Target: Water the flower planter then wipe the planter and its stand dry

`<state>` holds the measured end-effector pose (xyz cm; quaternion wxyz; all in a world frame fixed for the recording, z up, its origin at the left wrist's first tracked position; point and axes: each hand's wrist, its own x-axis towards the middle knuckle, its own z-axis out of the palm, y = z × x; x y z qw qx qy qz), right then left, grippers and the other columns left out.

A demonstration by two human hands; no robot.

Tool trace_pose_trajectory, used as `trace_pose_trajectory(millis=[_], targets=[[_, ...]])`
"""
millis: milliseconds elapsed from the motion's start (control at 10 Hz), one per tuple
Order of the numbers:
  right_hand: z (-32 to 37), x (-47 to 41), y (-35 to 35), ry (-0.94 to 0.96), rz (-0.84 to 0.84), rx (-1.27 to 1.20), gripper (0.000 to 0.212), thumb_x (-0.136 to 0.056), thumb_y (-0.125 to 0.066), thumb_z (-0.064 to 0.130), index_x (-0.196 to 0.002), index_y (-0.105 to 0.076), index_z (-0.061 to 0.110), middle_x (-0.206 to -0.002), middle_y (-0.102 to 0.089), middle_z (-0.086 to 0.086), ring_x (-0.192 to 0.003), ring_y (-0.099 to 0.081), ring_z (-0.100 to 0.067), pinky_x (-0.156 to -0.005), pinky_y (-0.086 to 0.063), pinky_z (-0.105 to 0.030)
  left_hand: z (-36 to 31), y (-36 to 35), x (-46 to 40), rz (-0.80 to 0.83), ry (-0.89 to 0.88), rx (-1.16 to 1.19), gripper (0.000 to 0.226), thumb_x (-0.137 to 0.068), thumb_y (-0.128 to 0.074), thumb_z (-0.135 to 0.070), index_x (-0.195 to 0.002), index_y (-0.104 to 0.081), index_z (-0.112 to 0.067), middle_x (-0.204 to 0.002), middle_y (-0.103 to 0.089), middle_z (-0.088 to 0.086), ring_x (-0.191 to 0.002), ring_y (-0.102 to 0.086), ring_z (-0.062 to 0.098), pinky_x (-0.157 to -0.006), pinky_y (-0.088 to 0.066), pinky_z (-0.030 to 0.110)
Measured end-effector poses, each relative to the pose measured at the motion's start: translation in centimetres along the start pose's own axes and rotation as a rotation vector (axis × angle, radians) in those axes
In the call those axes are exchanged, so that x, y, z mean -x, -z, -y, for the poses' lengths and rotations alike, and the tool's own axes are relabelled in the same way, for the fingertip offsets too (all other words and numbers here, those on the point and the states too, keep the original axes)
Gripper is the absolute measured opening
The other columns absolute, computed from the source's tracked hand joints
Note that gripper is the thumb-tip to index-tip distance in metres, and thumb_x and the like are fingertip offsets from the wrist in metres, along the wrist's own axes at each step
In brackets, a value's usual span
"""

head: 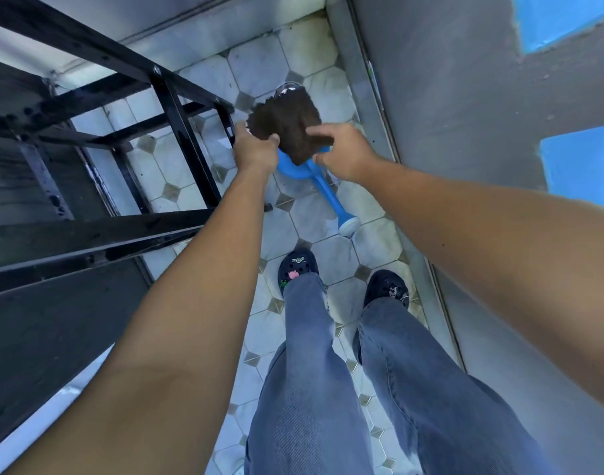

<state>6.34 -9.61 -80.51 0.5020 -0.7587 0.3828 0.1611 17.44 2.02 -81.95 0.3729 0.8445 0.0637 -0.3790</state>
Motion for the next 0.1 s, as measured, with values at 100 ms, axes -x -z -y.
trace_pose_trajectory(millis=[100], targets=[[-0.74, 0.42, -0.87, -0.05, 0.161, 0.071, 0.05, -0.091, -0.059, -0.005, -0.138, -0.059, 0.012, -0.142, -0.058, -0.005, -0.133, -0.053, -0.018, -0.107, -0.038, -0.018, 1.32, -0.1, 0.4, 0.159, 0.057, -0.22, 0.059, -0.096, -0.064, -0.02, -0.149, -0.039, -0.01, -0.154, -0.041, 0.011, -0.134, -0.048, 0.024, -0.102, -0.042, 0.026]])
